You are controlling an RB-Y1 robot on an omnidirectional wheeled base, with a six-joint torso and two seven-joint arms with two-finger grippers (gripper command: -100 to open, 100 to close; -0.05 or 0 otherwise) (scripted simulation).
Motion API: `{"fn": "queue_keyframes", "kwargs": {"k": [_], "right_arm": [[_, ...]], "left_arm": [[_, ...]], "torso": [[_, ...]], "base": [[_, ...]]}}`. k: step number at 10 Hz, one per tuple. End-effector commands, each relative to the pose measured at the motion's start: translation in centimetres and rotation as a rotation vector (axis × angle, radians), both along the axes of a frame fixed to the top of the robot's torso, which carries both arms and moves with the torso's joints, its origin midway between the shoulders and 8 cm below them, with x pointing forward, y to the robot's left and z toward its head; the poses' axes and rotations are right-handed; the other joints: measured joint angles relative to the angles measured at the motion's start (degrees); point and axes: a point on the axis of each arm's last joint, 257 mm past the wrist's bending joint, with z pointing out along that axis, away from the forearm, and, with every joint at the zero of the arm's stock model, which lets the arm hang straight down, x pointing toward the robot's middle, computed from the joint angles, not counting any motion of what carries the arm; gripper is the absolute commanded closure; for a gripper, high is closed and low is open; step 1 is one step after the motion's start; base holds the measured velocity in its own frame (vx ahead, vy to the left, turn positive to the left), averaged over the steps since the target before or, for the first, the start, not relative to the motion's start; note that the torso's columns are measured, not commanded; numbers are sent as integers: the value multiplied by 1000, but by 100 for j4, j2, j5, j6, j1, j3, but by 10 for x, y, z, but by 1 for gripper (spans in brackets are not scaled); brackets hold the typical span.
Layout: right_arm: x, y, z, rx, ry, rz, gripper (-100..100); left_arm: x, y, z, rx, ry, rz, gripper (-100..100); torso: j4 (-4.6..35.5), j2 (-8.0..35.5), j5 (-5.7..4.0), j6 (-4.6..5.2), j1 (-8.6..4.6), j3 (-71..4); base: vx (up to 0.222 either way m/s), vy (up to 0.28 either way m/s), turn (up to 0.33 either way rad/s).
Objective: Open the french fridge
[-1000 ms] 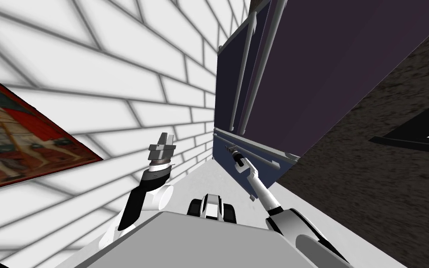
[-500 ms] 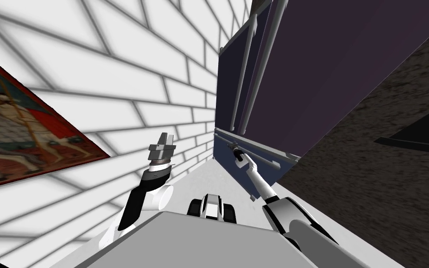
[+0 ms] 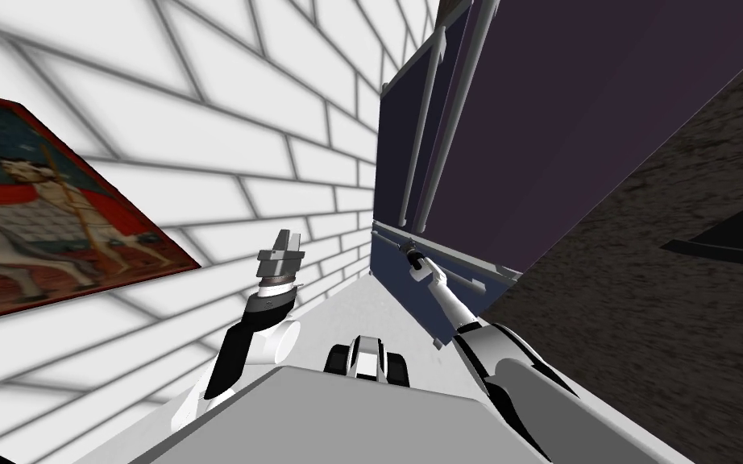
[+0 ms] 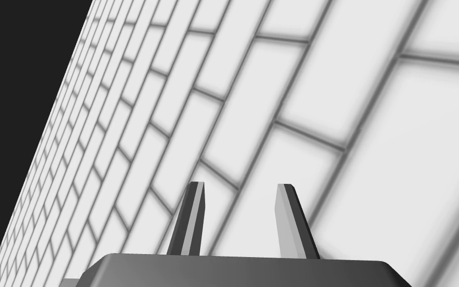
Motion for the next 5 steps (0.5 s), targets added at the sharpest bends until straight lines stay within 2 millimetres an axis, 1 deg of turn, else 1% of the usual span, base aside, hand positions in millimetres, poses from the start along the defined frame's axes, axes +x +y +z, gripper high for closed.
{"fn": "queue_keyframes", "kwargs": {"k": [1, 5], "right_arm": [[16, -21, 23, -99, -15, -57, -100], [34, -56, 62, -217, -35, -143, -100]], "left_arm": [[0, 0, 0, 0, 0, 0, 0], [0, 0, 0, 0, 0, 0, 0]], "torso": [[0, 0, 1, -1, 1, 0], [15, -9, 3, 11, -13, -6]], "base": [[-13, -39, 55], [-25, -56, 45]]}}
